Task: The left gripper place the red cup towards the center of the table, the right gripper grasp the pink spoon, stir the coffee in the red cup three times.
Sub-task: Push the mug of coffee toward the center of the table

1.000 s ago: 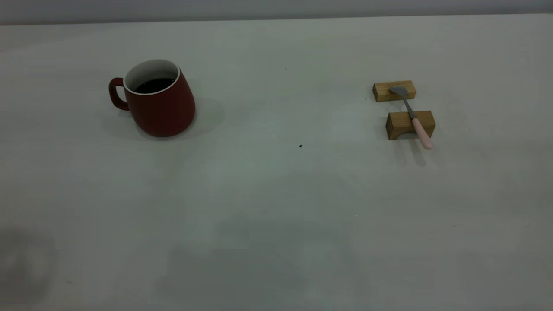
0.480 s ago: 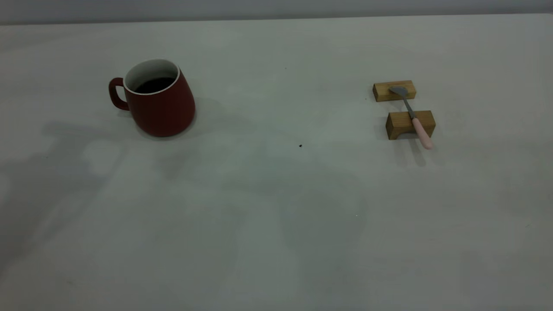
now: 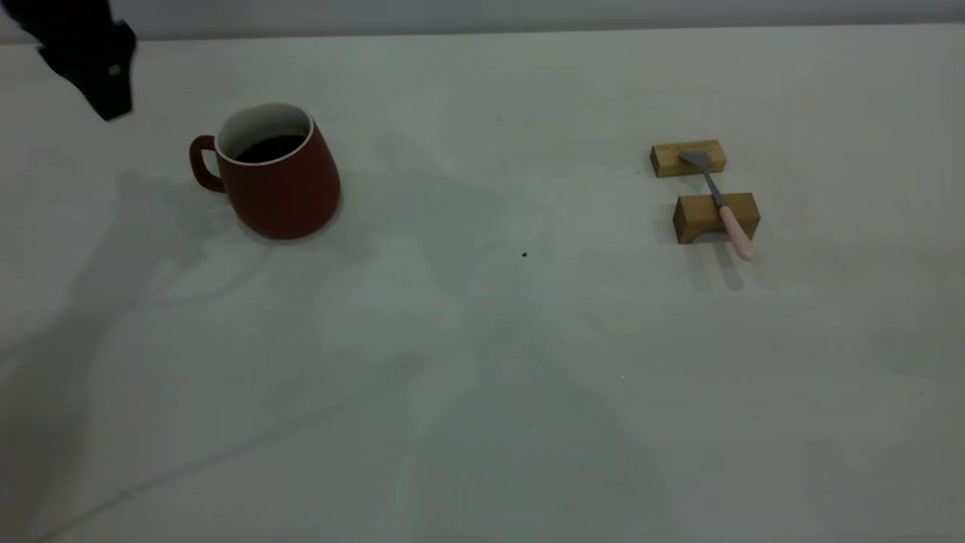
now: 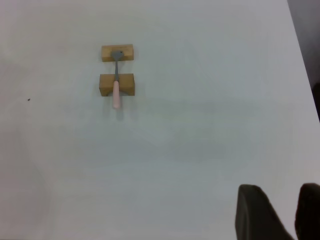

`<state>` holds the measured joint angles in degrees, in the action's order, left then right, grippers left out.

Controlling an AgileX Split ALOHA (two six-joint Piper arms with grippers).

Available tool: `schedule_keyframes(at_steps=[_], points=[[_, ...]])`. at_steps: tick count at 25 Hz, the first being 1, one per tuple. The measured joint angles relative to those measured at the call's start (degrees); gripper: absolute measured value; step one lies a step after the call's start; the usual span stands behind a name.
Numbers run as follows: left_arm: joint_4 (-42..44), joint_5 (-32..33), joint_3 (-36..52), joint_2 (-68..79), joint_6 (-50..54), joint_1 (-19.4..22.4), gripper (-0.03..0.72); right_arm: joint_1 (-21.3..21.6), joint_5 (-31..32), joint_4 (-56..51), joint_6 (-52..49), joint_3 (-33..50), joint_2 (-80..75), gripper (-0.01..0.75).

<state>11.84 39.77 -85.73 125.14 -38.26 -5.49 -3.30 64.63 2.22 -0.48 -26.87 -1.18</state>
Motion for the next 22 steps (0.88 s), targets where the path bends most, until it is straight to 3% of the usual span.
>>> schedule_keyframes(at_steps=[10, 16, 22], points=[[-10.56, -5.51, -3.41, 8.24, -27.65, 0.0, 0.503, 0.0, 0.0, 0.0, 0.0, 0.0, 0.0, 0.237], [-14.25, -10.99, -3.47, 10.86, -33.18, 0.0, 0.503, 0.0, 0.0, 0.0, 0.0, 0.0, 0.0, 0.237], [-15.75, -12.38, -3.51, 13.17, -34.57, -0.55, 0.502, 0.0, 0.0, 0.0, 0.0, 0.0, 0.0, 0.237]])
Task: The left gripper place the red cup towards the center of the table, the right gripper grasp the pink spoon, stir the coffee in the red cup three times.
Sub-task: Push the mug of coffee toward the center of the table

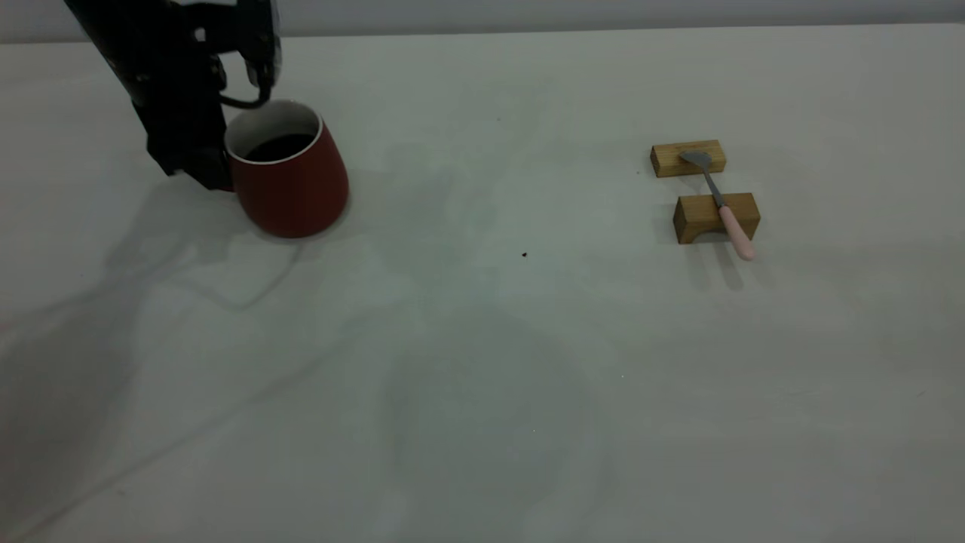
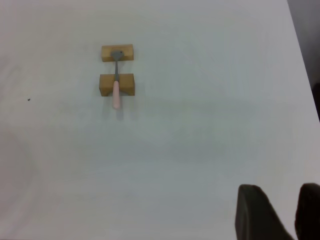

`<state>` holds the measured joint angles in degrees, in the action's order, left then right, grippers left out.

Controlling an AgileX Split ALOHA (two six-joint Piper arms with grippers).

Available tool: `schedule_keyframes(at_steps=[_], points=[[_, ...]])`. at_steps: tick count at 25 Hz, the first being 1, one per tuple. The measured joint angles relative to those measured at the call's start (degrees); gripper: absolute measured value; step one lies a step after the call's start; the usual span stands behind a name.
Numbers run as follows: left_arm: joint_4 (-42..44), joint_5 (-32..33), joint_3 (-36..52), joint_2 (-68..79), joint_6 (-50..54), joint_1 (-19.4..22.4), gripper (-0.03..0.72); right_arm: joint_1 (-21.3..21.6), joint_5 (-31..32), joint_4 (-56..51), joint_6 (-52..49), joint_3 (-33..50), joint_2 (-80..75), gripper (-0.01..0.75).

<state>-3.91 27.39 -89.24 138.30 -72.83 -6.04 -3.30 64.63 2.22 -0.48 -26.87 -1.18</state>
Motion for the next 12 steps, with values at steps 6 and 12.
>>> schedule_keyframes(at_steps=[6, 12], points=[[-8.35, -0.32, 0.0, 0.13, -0.18, -2.39, 0.502, 0.0, 0.0, 0.0, 0.0, 0.0, 0.0, 0.237], [-12.49, -0.65, 0.0, 0.13, -0.25, -5.61, 0.502, 0.0, 0.0, 0.0, 0.0, 0.0, 0.0, 0.237]])
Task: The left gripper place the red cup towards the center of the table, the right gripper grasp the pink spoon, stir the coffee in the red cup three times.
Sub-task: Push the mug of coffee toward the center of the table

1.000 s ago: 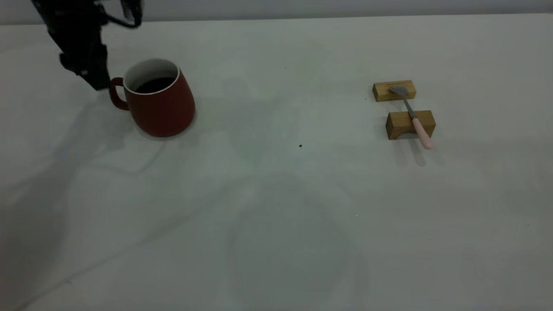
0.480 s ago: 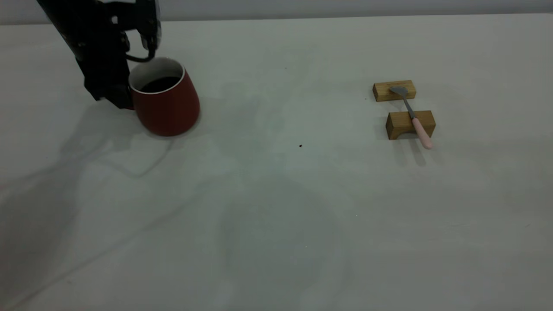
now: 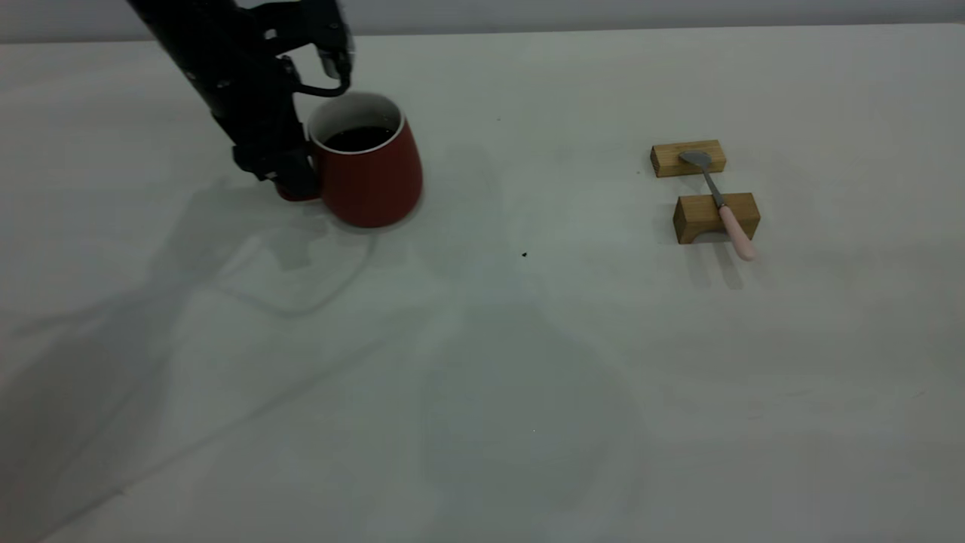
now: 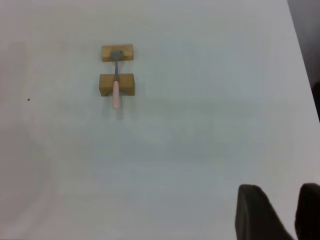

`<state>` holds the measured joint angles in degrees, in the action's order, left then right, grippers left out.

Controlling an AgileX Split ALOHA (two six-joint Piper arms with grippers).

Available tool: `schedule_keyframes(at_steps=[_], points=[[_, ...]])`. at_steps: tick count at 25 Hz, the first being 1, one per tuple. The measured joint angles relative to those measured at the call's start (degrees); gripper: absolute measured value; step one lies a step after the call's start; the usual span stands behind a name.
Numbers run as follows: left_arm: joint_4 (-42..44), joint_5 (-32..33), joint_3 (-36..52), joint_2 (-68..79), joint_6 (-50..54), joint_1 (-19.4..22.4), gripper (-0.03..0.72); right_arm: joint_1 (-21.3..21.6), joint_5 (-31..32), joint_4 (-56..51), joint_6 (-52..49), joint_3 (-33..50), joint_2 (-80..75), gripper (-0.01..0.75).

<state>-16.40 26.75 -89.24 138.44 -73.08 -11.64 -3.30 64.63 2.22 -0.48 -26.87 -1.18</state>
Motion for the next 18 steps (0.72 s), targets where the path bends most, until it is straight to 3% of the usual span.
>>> schedule_keyframes(at_steps=[12, 18], points=[[-4.16, -5.58, 0.0, 0.05, 0.0, -7.58, 0.502, 0.0, 0.0, 0.0, 0.0, 0.0, 0.0, 0.237], [-4.33, -6.57, -0.07, 1.04, 0.0, -8.74, 0.502, 0.0, 0.0, 0.0, 0.0, 0.0, 0.0, 0.237]])
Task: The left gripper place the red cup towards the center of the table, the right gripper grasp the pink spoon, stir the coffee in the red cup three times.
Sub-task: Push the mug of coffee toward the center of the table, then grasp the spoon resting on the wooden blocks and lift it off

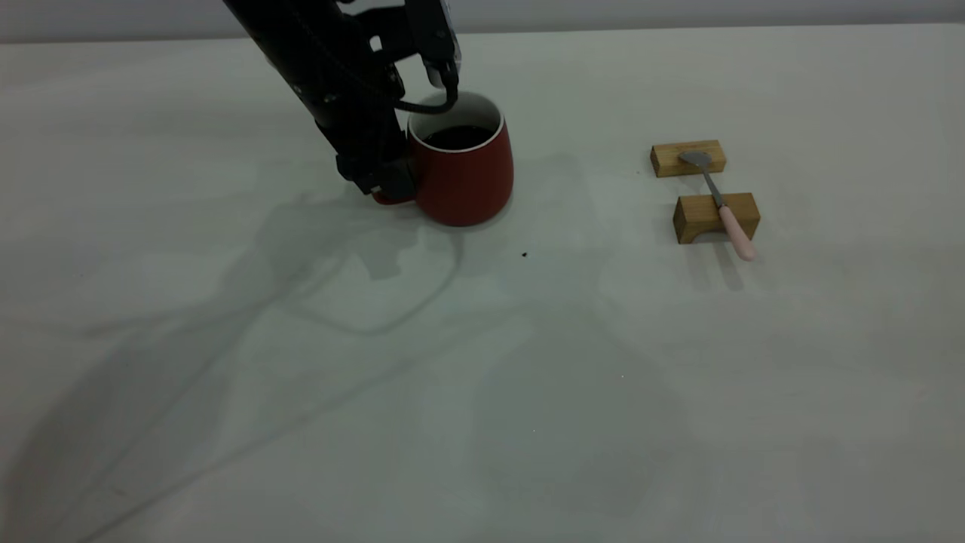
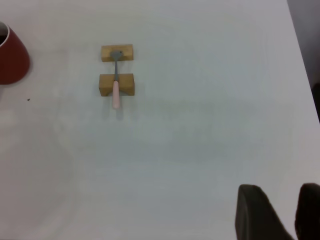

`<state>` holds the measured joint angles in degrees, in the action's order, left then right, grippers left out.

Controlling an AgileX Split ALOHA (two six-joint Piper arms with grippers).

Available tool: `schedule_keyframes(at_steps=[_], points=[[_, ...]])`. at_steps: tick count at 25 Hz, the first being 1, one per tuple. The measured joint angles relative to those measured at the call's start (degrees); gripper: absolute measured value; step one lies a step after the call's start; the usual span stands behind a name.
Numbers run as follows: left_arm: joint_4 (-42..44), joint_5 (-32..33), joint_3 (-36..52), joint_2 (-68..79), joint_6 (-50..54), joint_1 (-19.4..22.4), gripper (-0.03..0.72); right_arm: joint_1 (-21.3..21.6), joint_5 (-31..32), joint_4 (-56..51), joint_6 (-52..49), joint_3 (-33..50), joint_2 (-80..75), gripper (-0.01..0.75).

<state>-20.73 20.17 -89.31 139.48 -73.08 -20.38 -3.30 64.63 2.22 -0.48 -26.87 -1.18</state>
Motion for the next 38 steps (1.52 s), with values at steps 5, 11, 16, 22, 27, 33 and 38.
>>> schedule_keyframes(at_steps=[5, 11, 16, 22, 27, 33, 38], points=[[0.0, 0.47, 0.0, -1.11, 1.01, 0.19, 0.502, 0.0, 0.0, 0.0, 0.06, 0.0, 0.0, 0.237], [0.0, 6.22, 0.0, -6.45, 1.78, 0.91, 0.502, 0.0, 0.0, 0.0, 0.06, 0.0, 0.0, 0.237], [0.85, 11.37, 0.0, -14.57, 7.1, 1.27, 0.502, 0.0, 0.0, 0.0, 0.06, 0.0, 0.0, 0.237], [9.78, 23.95, 0.0, -32.6, 32.95, 1.27, 0.502, 0.0, 0.0, 0.0, -0.03, 0.0, 0.0, 0.237], [22.39, 39.61, 0.0, -48.75, 59.07, 1.27, 0.502, 0.0, 0.0, 0.0, -0.03, 0.0, 0.0, 0.237], [27.04, 46.76, 0.65, -62.52, 70.34, 1.27, 0.502, 0.0, 0.0, 0.0, 0.04, 0.0, 0.0, 0.237], [21.12, 46.76, 11.35, -72.88, 71.61, 1.27, 0.502, 0.0, 0.0, 0.0, 0.04, 0.0, 0.0, 0.237]])
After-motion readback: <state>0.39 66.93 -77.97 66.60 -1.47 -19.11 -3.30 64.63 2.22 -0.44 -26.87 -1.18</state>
